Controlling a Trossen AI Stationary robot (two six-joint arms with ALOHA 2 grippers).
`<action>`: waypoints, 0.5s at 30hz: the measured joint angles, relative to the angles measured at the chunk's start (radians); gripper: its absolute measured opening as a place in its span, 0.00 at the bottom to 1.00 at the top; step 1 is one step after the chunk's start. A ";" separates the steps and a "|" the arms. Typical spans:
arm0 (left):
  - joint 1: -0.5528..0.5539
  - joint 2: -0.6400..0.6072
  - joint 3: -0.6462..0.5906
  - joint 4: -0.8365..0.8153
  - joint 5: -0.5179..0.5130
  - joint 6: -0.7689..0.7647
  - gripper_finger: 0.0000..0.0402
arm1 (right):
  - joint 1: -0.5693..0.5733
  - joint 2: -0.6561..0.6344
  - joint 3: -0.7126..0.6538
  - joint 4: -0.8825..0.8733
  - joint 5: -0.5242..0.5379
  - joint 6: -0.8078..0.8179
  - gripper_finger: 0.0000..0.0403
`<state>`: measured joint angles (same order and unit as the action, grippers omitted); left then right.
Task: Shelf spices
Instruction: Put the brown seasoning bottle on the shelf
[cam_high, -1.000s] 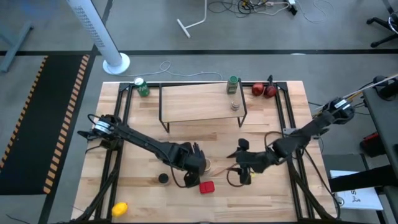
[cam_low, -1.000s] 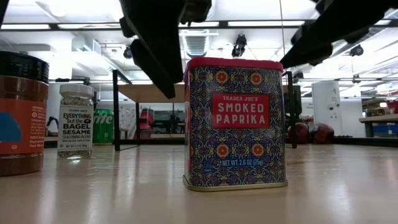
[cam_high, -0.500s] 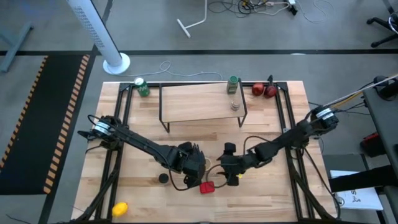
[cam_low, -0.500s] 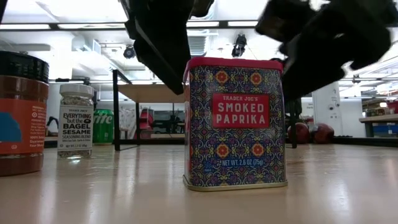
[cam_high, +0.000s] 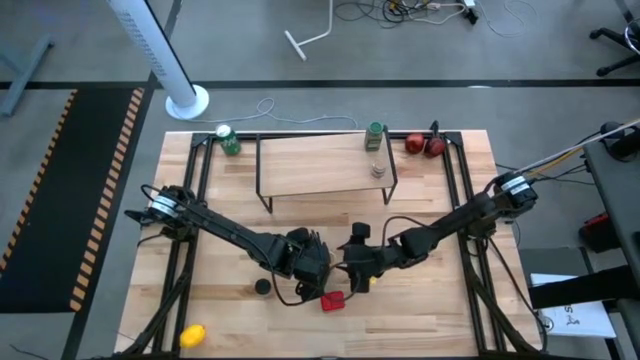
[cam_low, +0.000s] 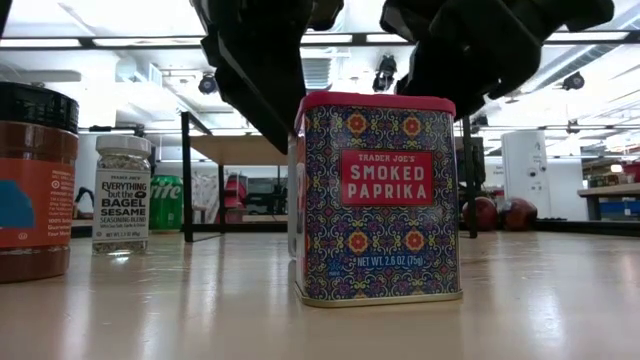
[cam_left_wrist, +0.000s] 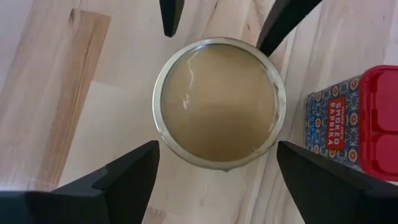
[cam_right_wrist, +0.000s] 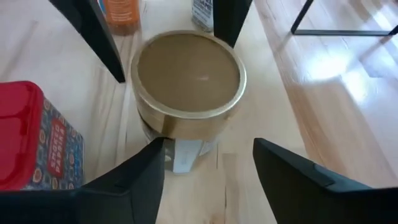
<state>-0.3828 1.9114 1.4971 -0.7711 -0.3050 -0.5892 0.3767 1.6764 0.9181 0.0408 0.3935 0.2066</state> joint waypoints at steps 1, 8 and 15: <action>0.000 0.000 0.000 -0.001 0.000 0.000 0.78 | -0.002 0.000 0.002 0.002 0.000 0.000 0.54; 0.000 0.000 0.000 -0.011 -0.016 0.000 0.76 | -0.005 0.000 0.002 0.002 0.000 -0.006 0.52; 0.000 0.000 0.000 -0.011 -0.045 0.000 0.74 | -0.022 0.008 0.001 0.055 -0.006 -0.010 0.54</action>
<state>-0.3824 1.9114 1.4971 -0.7818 -0.3496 -0.5892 0.3550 1.6847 0.9192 0.0961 0.3879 0.1964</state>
